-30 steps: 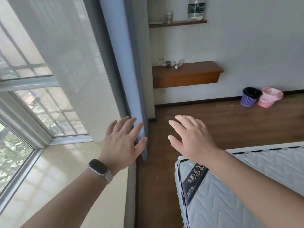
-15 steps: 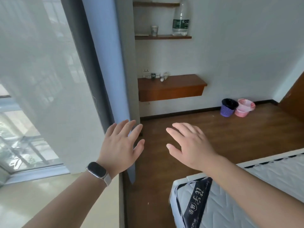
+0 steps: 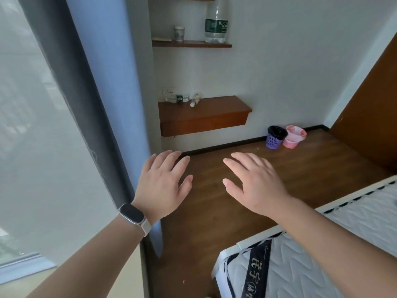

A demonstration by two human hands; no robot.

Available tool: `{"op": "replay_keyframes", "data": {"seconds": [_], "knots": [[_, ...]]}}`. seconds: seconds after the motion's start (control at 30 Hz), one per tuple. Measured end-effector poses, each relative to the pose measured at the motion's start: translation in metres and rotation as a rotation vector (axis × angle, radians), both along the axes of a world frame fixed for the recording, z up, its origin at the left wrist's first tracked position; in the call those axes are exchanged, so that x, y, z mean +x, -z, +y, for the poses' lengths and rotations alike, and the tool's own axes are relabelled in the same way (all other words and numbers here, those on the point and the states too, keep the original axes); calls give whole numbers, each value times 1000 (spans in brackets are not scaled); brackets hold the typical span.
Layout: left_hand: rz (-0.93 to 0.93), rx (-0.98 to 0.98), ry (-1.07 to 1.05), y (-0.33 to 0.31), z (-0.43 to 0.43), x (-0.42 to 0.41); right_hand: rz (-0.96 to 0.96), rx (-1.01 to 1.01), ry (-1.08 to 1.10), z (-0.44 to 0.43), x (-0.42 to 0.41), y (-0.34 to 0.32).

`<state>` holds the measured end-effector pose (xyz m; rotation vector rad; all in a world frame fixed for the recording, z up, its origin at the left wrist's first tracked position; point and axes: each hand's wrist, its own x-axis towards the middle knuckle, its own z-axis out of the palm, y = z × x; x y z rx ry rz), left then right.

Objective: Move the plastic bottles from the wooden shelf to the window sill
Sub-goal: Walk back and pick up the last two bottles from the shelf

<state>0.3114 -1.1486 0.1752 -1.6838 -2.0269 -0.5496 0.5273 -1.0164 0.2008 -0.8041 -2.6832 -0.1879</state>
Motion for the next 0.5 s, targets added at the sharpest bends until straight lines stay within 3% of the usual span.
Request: {"op": "replay_keyframes", "data": {"seconds": [0.5], "knots": [[87,-147,-32,1,197,-71,58,-102,10,197,-80,40]]}}
